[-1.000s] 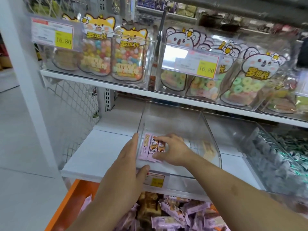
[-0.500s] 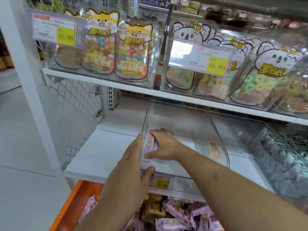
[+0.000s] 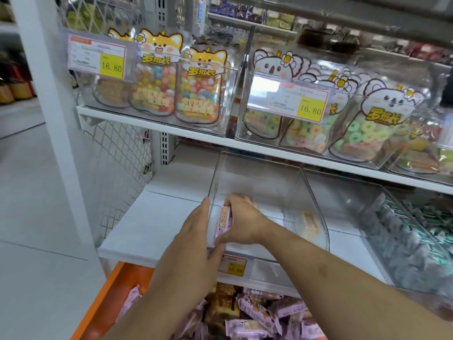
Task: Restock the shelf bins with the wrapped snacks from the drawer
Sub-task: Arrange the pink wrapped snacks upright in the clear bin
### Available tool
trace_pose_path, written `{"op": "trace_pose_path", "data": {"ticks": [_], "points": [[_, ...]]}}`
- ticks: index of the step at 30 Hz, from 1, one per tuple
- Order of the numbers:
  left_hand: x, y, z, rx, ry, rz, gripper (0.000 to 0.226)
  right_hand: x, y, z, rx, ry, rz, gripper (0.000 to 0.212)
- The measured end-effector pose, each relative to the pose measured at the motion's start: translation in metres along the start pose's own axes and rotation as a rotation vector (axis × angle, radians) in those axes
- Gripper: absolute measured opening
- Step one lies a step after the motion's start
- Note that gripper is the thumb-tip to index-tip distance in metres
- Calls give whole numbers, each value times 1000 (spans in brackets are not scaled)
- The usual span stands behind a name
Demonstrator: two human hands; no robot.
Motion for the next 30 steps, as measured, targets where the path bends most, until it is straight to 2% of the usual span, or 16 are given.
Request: {"op": "trace_pose_path", "data": {"ticks": [3,7,13,17,20,24,26,28,30], "points": [[-2,0,0,0,0,5,96,-1,-4,10,-14,44,-103,88],[-3,1,1,10,-24,-2,97,-4,-18,27,-19,53,-310,108],[-7,-4,1,5,-38,-31,91,-7,-50,50,-52,21,-431,50],[-23,-13,-5,-141,72,-127,63,-5,-85,71,-116,15,-606,41],[-37,-15,-7,-129,116,0,38,-3,-108,89,-151,-33,-754,38],[-43,-7,-7,106,37,189,31,-3,-121,106,-142,-145,-901,34],[-42,-5,-8,163,-15,309,29,-3,-124,112,-141,-154,-926,35],[-43,-6,-8,121,-83,397,26,-2,-125,118,-149,-138,-912,43],[-45,-9,-7,3,-105,377,23,-2,-124,122,-168,-103,-921,56]]}}
Point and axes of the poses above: each hand's wrist, its own z-axis away from the middle knuckle, its own y-axis out of the palm, x = y × z, the point moved 1 cm from there along -z, towards the middle knuckle, and after that the axes turned 4 degrees about -x, right-handed, at the moved point
